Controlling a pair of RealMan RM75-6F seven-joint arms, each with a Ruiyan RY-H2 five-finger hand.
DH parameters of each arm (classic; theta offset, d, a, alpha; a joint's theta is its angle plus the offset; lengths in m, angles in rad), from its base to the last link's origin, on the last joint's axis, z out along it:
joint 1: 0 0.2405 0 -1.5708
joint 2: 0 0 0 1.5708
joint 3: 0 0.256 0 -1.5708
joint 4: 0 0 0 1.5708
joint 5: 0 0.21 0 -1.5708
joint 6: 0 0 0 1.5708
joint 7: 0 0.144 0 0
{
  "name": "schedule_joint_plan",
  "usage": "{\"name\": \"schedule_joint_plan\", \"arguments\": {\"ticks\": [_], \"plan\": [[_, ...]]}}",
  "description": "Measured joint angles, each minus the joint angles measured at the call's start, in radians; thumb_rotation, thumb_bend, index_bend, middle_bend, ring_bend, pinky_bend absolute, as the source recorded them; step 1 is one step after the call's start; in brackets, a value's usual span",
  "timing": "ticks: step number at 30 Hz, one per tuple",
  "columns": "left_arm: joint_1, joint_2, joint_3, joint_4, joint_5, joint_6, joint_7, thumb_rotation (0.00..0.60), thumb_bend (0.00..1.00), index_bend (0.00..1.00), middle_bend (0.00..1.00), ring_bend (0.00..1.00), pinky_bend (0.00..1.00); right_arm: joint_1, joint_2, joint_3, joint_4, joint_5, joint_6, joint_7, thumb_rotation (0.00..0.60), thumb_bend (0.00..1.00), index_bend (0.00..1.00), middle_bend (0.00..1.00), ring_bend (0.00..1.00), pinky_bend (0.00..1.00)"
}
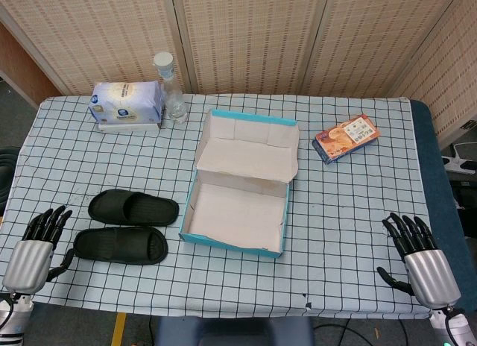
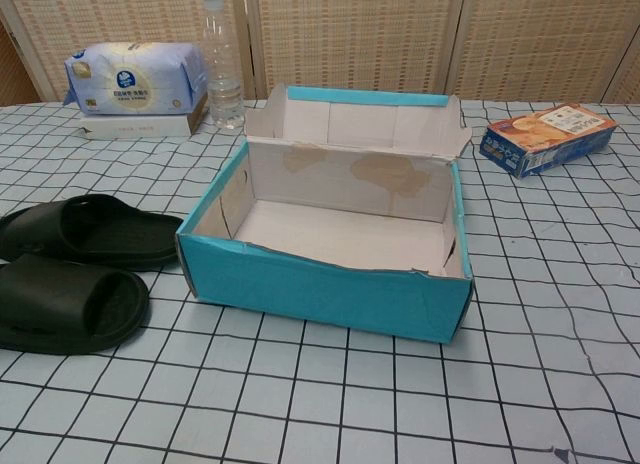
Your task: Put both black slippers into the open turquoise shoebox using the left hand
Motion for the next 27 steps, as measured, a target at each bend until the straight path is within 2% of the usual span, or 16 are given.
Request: {"name": "schedule_joint_plan", "arguments": {"ticks": [5,8,14,19,27], "plan": [[-0.002,0.005,0.02,-0.025,0.02,-0.016,0.011,0.6,0.41,0.0,0.0,0.0,0.11,0.008,-0.002,0.0,0.0,-0.007,-0.008,0.01,0.49,0.16,0.0,0.0,0.0,0.0],[-0.012,0.015,0.052,-0.053,0.05,-0.053,-0.015,0.6,0.41,0.0,0.0,0.0,0.11,0.005,0.002,-0.001,0.001,-0.013,0.006,0.024,0.49,0.16,0.0,0.0,0.0,0.0],[-0.055,0.04,0.108,-0.129,0.076,-0.208,0.007,0.6,0.38,0.0,0.0,0.0,0.1,0.005,0.008,-0.002,0.001,-0.011,0.001,0.036,0.49,0.16,0.0,0.0,0.0,0.0],[-0.103,0.015,0.099,-0.176,0.019,-0.316,0.122,0.6,0.34,0.0,0.0,0.0,0.1,0.004,0.008,-0.007,-0.002,-0.015,-0.001,0.031,0.491,0.16,0.0,0.0,0.0,0.0],[-0.188,-0.066,0.038,-0.196,-0.125,-0.438,0.252,0.599,0.33,0.0,0.0,0.0,0.09,0.008,0.009,-0.007,-0.002,-0.011,-0.013,0.037,0.49,0.16,0.0,0.0,0.0,0.0]]}}
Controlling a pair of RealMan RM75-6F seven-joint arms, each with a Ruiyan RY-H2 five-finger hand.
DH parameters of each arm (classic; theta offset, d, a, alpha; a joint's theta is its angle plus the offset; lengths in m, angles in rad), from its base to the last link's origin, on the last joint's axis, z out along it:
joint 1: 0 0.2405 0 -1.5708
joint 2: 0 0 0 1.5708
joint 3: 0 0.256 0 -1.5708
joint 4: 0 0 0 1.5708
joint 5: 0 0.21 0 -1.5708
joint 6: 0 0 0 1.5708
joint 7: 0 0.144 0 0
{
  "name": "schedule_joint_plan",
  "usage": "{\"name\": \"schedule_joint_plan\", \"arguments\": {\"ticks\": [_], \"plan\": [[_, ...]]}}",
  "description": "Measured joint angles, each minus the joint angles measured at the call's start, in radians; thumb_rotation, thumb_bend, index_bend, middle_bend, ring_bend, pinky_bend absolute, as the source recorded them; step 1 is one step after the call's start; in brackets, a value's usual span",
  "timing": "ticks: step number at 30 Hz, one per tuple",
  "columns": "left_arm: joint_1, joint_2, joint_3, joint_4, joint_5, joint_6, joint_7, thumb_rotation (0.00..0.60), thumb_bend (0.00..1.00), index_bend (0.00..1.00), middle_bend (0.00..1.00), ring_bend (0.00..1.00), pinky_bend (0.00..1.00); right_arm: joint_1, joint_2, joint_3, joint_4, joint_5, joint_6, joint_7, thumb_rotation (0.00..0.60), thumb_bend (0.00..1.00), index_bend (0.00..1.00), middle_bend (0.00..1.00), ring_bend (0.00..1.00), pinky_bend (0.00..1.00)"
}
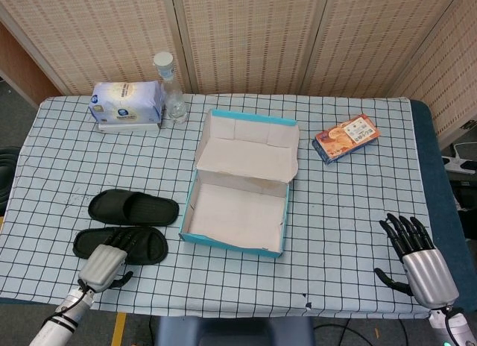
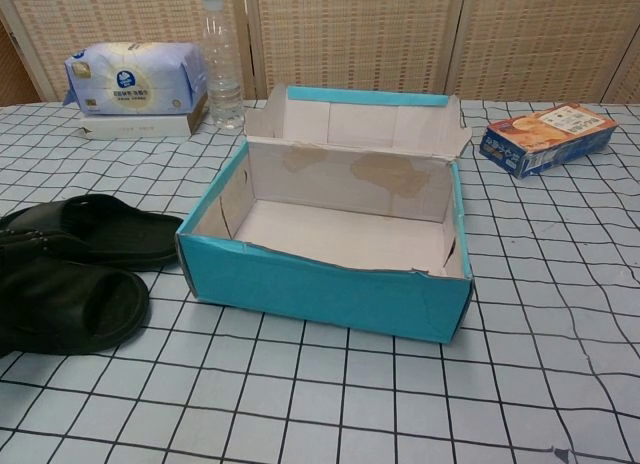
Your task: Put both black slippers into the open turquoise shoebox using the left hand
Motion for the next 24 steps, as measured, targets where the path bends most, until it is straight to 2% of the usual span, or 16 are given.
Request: {"name": "schedule_joint_plan", "arguments": {"ticks": [12,21,23,24], "plan": [[-0.053,-0.075,-0.03,0.026,-0.213,-0.064,0.156,0.6,0.33,0.0,0.0,0.0,0.1,0.001,0.002,0.004,0.002,0.007,0.0,0.006,0.49,0.16,0.0,0.0,0.0,0.0],[-0.076,-0.12,-0.024,0.085,-0.228,-0.073,0.139,0.6,0.33,0.0,0.0,0.0,0.15,0.003,0.003,0.006,0.001,0.016,-0.006,0.006,0.49,0.16,0.0,0.0,0.0,0.0],[-0.076,-0.129,-0.022,0.101,-0.22,-0.066,0.129,0.6,0.34,0.05,0.07,0.03,0.16,0.003,0.004,0.006,0.001,0.015,-0.005,0.007,0.49,0.16,0.0,0.0,0.0,0.0],[-0.075,-0.135,-0.021,0.113,-0.21,-0.056,0.122,0.6,0.35,0.1,0.17,0.1,0.16,0.003,0.004,0.006,0.001,0.015,-0.005,0.007,0.49,0.16,0.0,0.0,0.0,0.0]]}}
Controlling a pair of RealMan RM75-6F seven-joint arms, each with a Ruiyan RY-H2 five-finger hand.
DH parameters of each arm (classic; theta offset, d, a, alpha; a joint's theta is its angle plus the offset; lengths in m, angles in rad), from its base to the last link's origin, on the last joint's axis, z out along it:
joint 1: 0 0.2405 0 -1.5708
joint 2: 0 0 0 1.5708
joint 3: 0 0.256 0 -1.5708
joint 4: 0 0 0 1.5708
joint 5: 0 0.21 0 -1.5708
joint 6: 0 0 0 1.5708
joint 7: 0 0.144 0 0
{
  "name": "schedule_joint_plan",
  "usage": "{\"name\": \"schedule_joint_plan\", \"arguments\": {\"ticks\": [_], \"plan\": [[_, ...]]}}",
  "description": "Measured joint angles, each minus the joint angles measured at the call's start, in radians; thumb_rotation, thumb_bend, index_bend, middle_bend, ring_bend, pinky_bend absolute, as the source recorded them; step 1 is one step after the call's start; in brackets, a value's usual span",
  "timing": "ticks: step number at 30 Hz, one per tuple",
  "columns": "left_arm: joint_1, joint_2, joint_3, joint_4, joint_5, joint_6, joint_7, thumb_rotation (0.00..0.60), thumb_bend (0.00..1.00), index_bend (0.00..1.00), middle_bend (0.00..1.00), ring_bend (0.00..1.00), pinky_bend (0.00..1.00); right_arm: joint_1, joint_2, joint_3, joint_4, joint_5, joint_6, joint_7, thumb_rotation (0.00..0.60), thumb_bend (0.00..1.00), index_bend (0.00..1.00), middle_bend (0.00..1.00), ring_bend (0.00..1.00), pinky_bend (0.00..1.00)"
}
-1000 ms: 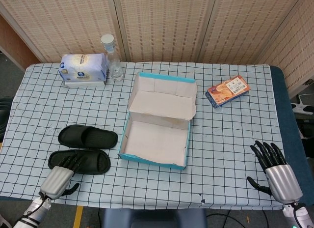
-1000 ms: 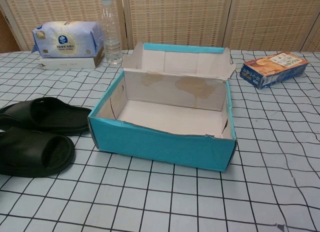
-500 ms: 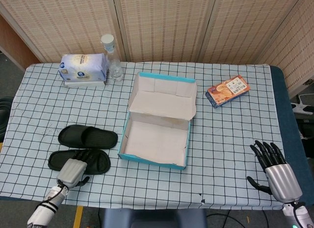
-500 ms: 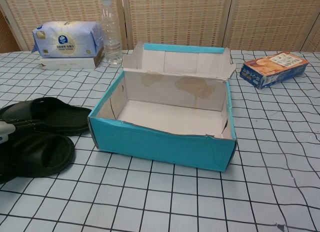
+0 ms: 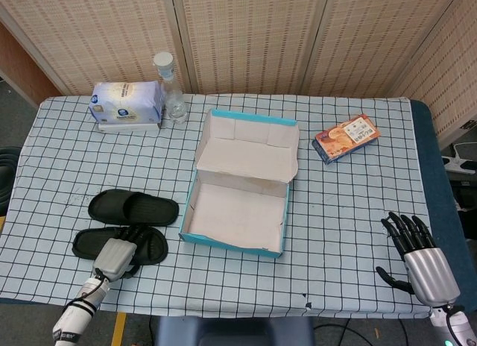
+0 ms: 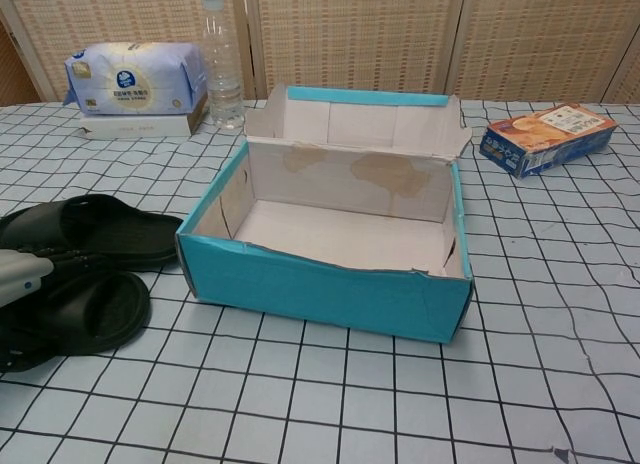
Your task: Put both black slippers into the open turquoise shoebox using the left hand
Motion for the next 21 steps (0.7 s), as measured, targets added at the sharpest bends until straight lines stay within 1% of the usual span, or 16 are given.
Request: {"name": "schedule_joint_plan", "arguments": {"ticks": [2,4,8,11,13,17,19,21], "plan": [[0.003,-0.008,0.002,0.015,0.021,0.021,-0.01,0.6,0.35,0.19,0.37,0.24,0.15,-0.001,0.0,0.0,0.0,0.0,0.002,0.0,0.49,0.16,0.0,0.0,0.0,0.0],[0.007,-0.017,0.005,0.033,0.05,0.046,-0.025,0.6,0.36,0.24,0.47,0.32,0.16,-0.001,0.0,0.0,0.0,0.0,0.001,0.0,0.489,0.16,0.0,0.0,0.0,0.0],[0.01,-0.02,0.014,0.056,0.063,0.05,-0.066,0.6,0.37,0.31,0.54,0.39,0.19,-0.002,-0.001,-0.002,0.0,-0.004,0.004,-0.001,0.49,0.16,0.0,0.0,0.0,0.0],[0.01,-0.018,0.019,0.07,0.069,0.04,-0.107,0.6,0.39,0.38,0.62,0.46,0.21,-0.004,-0.002,-0.003,0.0,-0.005,0.006,-0.002,0.49,0.16,0.0,0.0,0.0,0.0],[0.011,-0.017,0.022,0.084,0.08,0.042,-0.139,0.6,0.4,0.44,0.67,0.52,0.24,-0.005,-0.002,-0.003,0.0,-0.006,0.009,-0.003,0.49,0.16,0.0,0.0,0.0,0.0],[0.02,-0.006,0.026,0.101,0.105,0.062,-0.193,0.6,0.43,0.51,0.76,0.61,0.3,-0.005,-0.004,-0.003,0.0,-0.007,0.007,-0.007,0.49,0.16,0.0,0.0,0.0,0.0],[0.027,0.002,0.028,0.107,0.121,0.081,-0.218,0.6,0.44,0.56,0.8,0.68,0.35,-0.005,-0.005,-0.004,0.0,-0.008,0.007,-0.01,0.49,0.16,0.0,0.0,0.0,0.0],[0.036,0.012,0.032,0.111,0.14,0.105,-0.235,0.6,0.46,0.58,0.83,0.71,0.38,-0.005,-0.006,-0.005,0.0,-0.01,0.007,-0.012,0.491,0.16,0.0,0.0,0.0,0.0]]}}
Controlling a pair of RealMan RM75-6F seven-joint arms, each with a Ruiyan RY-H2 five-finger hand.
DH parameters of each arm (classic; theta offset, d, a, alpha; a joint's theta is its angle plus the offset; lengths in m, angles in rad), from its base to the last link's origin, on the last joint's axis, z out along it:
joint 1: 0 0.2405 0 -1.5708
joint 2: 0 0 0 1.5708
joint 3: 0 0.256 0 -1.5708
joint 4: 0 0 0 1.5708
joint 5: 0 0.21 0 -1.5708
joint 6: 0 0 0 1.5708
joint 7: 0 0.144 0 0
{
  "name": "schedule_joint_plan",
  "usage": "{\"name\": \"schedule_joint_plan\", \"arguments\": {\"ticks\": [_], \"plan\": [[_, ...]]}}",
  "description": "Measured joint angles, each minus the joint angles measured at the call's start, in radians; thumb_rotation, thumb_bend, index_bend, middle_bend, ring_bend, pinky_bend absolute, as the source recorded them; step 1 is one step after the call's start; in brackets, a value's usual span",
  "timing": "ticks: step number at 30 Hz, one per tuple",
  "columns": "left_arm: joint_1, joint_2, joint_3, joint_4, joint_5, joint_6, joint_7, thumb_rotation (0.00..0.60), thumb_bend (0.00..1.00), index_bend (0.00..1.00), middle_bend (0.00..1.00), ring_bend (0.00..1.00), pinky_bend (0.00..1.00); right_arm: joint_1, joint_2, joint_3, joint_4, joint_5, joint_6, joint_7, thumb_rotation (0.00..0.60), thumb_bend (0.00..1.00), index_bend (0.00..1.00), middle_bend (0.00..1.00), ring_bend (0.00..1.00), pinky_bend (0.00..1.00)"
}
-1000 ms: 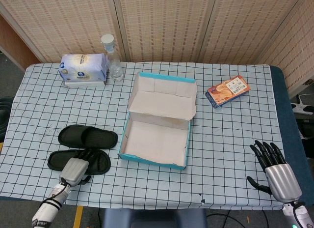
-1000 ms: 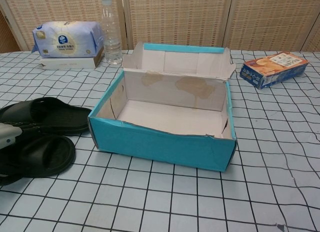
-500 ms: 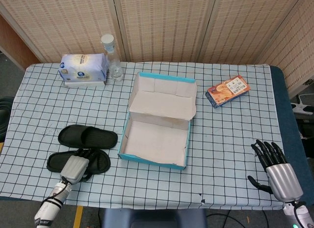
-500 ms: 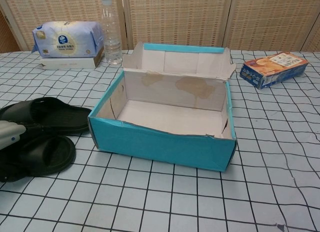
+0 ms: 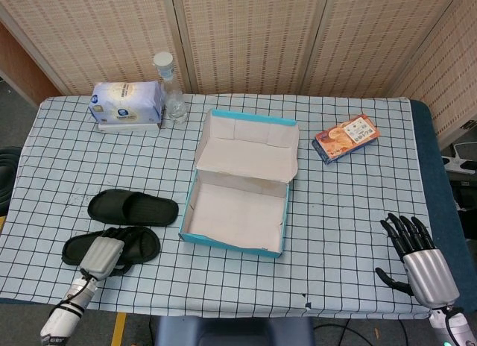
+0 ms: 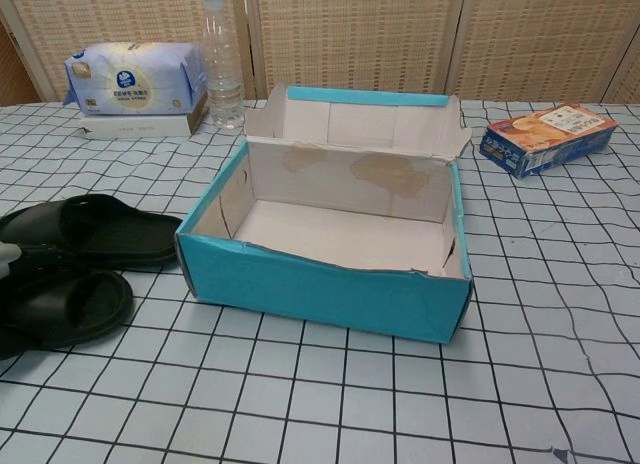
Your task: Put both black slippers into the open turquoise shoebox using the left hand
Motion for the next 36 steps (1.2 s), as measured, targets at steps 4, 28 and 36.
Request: {"name": "schedule_joint_plan", "arguments": {"ticks": [4,28,36], "plan": [[0.017,0.018,0.007,-0.003,0.038,0.047,-0.013,0.6,0.46,0.6,0.84,0.72,0.39,0.0,-0.002,-0.002,-0.002,-0.003,-0.001,-0.006,0.491,0.16,0.0,0.0,0.0,0.0],[-0.024,0.082,-0.088,-0.18,0.201,0.195,0.051,0.6,0.48,0.62,0.85,0.73,0.43,0.012,-0.017,-0.01,-0.006,-0.018,-0.029,-0.032,0.49,0.16,0.0,0.0,0.0,0.0],[-0.185,-0.021,-0.169,-0.233,0.185,0.032,0.162,0.6,0.47,0.62,0.85,0.73,0.45,0.019,-0.015,-0.008,-0.004,-0.006,-0.042,-0.025,0.49,0.16,0.0,0.0,0.0,0.0]]}}
